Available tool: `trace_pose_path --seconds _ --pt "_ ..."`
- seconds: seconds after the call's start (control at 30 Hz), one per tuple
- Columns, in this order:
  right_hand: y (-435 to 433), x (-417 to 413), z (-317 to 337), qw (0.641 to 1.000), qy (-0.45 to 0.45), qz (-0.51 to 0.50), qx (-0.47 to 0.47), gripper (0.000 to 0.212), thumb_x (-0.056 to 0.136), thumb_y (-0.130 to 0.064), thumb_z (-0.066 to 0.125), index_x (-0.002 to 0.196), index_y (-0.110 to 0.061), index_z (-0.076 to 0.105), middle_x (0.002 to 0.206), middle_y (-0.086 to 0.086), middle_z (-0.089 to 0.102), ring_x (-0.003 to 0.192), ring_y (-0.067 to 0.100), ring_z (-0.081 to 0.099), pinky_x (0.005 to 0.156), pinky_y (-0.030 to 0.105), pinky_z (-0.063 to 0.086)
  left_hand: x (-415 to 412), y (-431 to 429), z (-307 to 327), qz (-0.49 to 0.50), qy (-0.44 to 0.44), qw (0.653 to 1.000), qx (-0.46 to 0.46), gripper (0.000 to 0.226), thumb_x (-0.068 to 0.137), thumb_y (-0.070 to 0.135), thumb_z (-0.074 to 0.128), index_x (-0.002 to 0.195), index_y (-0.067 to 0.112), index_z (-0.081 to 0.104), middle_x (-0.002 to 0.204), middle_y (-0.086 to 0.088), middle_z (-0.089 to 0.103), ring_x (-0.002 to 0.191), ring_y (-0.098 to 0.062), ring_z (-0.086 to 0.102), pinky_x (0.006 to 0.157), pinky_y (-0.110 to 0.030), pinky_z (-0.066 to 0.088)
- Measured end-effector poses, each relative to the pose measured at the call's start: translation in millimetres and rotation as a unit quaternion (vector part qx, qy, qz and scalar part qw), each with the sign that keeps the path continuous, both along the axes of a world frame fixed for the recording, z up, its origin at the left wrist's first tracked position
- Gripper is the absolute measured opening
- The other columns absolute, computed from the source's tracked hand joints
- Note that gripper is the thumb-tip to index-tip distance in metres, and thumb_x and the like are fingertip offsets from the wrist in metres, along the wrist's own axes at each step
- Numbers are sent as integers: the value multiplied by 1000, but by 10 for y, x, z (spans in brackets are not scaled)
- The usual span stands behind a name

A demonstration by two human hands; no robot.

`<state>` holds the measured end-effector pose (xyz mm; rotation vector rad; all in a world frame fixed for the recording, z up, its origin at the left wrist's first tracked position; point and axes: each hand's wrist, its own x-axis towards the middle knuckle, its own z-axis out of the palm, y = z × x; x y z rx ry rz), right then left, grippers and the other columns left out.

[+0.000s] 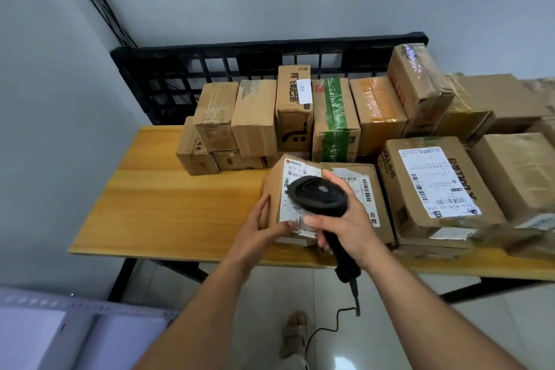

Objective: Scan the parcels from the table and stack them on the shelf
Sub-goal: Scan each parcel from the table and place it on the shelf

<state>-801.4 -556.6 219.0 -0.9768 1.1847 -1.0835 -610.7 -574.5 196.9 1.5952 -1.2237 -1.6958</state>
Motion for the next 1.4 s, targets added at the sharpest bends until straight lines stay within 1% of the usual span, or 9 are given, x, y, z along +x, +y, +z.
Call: trace_pose_path --seconds 0.17,0.27,0.33,0.47,0.7,0.83,0.97,1.1,1.4 --pt "85 -14 192 999 -3 22 -29 90 65 -10 83 135 -49 43 105 13 65 48 24 58 43 29 49 245 -58 253 24 -5 999 -23 94 56 42 77 141 36 37 127 -8 58 105 -21 62 71 -23 49" --pt "152 -59 309 998 -6 40 -58 91 63 -14 85 135 -52 45 88 1 69 48 27 58 46 31 50 443 -60 471 41 -7 998 -55 71 75 27 76 137 32 41 119 -8 62 94 -17 64 56 -13 50" --pt "199 -80 410 995 -12 56 -79 92 61 -17 87 135 -53 46 76 -7 70 48 29 57 48 32 50 593 -70 613 49 -7 996 -79 70 74 26 77 136 33 44 120 -8 63 95 -19 66 59 -15 51" --pt "327 -66 654 989 -13 96 -113 94 61 -21 86 139 -47 42 73 -5 71 49 28 57 49 34 50 911 -71 934 56 -31 989 -133 81 45 48 77 121 44 52 120 -4 65 99 -19 69 74 -26 54" --pt "596 21 980 974 -13 163 -155 98 60 -21 87 144 -42 39 87 3 73 50 29 59 53 38 52 1222 62 1432 3 -115 974 -194 85 44 53 70 127 43 53 120 3 64 109 -17 61 91 -34 49" --pt "751 61 1117 968 -12 185 -171 92 60 -21 87 138 -45 45 118 12 68 50 29 59 52 39 52 1289 237 1623 3 -120 968 -221 78 44 51 68 119 45 52 120 2 63 111 -17 59 91 -33 49" --pt "906 94 1194 961 -4 203 -185 88 62 -19 86 136 -44 47 119 14 67 50 29 60 50 38 53 1357 441 1706 11 -143 962 -233 93 42 52 67 131 37 50 119 3 63 110 -18 58 82 -28 49" --pt "1042 127 1217 958 11 211 -195 87 64 -11 84 137 -40 47 122 11 67 50 29 59 49 38 52 1440 662 1764 18 -147 960 -236 91 42 51 68 131 38 51 118 1 65 111 -19 59 88 -32 49" --pt "1247 209 1323 949 33 236 -208 84 65 -5 82 134 -41 50 117 -3 67 51 29 58 45 31 52 1586 1170 1869 52 -156 958 -236 84 41 47 68 123 38 52 113 2 65 105 -15 60 77 -23 48"
